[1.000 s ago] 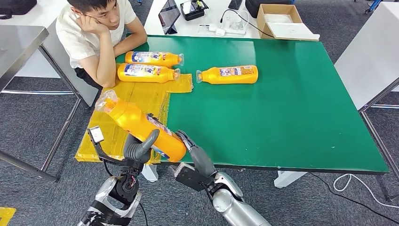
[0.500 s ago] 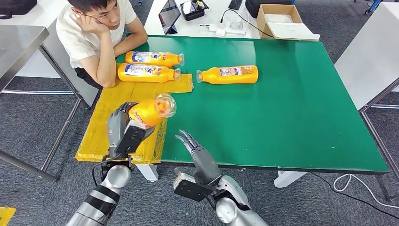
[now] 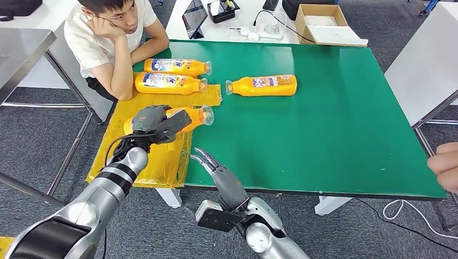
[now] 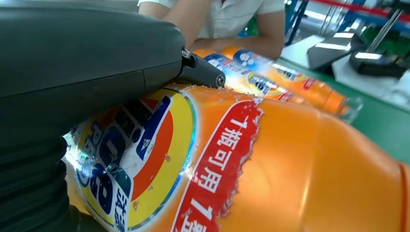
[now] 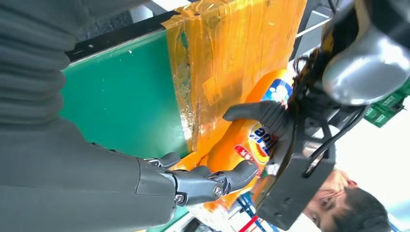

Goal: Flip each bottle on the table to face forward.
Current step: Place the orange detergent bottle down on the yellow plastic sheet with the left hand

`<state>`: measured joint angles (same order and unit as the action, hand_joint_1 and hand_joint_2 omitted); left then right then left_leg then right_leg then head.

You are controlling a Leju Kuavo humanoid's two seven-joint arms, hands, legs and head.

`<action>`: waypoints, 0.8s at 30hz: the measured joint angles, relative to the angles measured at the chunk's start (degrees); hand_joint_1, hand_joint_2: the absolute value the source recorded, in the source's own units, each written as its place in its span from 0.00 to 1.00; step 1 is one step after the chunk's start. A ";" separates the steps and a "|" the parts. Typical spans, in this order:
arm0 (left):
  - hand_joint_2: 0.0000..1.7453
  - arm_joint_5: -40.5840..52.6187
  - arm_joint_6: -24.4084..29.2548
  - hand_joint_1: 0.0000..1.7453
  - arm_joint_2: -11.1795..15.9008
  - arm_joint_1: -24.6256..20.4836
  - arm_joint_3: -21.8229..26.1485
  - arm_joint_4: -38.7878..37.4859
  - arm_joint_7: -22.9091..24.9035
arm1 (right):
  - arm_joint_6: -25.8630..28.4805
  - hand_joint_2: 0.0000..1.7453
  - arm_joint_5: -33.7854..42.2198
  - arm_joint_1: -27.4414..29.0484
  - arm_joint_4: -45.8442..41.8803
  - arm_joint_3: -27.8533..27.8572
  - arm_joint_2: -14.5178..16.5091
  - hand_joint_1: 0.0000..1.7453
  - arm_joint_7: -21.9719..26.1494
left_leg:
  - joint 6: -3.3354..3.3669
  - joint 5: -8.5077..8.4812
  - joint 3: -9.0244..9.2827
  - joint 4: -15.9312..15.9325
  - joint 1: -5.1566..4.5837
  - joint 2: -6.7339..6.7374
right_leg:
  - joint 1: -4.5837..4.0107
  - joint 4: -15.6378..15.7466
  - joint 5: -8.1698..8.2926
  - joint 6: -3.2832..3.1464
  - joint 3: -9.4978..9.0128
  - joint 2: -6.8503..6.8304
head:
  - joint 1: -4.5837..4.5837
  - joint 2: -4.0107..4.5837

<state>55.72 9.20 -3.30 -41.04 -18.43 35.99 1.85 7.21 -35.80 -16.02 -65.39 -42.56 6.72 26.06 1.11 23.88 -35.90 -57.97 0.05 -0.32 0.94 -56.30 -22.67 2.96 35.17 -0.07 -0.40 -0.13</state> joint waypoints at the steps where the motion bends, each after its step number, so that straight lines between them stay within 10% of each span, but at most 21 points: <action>1: 1.00 0.05 -0.90 1.00 -0.02 -1.20 -0.05 -1.59 0.28 | -0.22 1.00 0.12 0.00 0.00 0.00 0.02 0.00 0.15 | 0.00 0.00 -0.01 0.00 0.00 0.00 | 0.00 0.00 0.00 0.00 0.00 0.00 | 0.00 0.00; 10: 1.00 4.18 -15.85 0.96 -0.02 -7.87 -1.61 -12.61 7.30 | -1.13 1.00 2.57 -0.15 0.72 -0.10 0.58 0.00 2.14 | -0.01 0.01 -0.02 0.00 0.00 0.00 | 0.00 0.00 0.00 0.00 0.00 0.00 | 0.00 0.00; 19: 1.00 3.69 -17.91 0.88 -0.02 -8.04 -2.27 -16.94 8.30 | -1.01 1.00 3.72 -1.31 3.20 -1.03 1.82 0.00 2.79 | -0.01 0.01 -0.02 0.00 0.00 -0.02 | 0.01 -0.01 0.00 0.00 -0.01 0.00 | -0.01 0.00; 24: 1.00 3.75 -18.65 0.60 -0.02 -8.25 -2.31 -17.30 8.23 | -1.00 1.00 3.86 -1.39 3.66 -1.05 1.89 0.00 2.81 | -0.01 0.01 -0.02 0.00 0.00 -0.02 | 0.01 0.00 0.00 0.00 -0.02 0.00 | 0.01 0.00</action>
<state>59.47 -9.44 -3.32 -49.29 -20.74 18.69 10.08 6.21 -31.93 -17.41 -61.72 -43.60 8.61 28.87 1.11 23.89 -35.91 -57.97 0.05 -0.34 0.95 -56.30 -22.68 2.96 35.15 -0.07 -0.39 -0.13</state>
